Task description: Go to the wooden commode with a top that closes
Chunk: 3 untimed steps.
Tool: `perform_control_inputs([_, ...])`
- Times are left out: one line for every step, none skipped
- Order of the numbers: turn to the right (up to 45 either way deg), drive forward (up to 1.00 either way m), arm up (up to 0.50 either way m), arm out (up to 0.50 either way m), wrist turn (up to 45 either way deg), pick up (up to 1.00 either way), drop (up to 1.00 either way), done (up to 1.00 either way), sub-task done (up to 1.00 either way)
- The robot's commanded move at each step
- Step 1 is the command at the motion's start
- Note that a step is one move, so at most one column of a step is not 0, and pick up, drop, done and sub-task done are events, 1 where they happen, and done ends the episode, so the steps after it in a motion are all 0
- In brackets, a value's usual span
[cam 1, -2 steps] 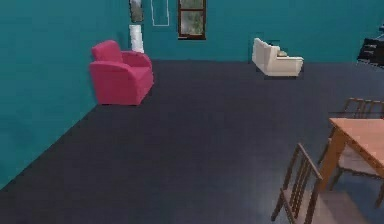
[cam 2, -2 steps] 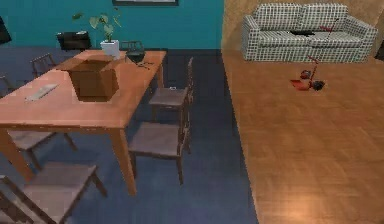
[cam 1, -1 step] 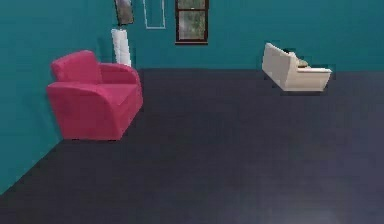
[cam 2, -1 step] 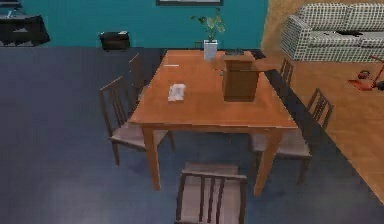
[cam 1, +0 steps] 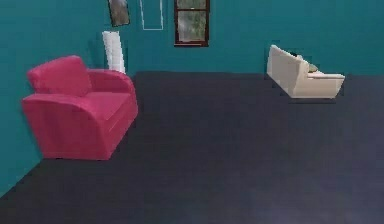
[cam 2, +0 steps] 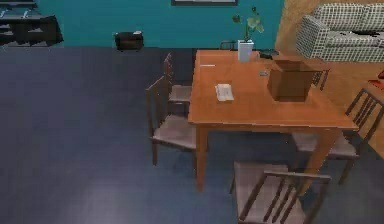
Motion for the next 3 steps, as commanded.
perform_control_inputs([45.0,0.0,0.0,0.0,0.0,0.0,0.0,0.0,0.0])
perform_control_inputs([0.0,1.0,0.0,0.0,0.0,0.0,0.0,0.0,0.0])
perform_control_inputs([3.0,0.0,0.0,0.0,0.0,0.0,0.0,0.0,0.0])
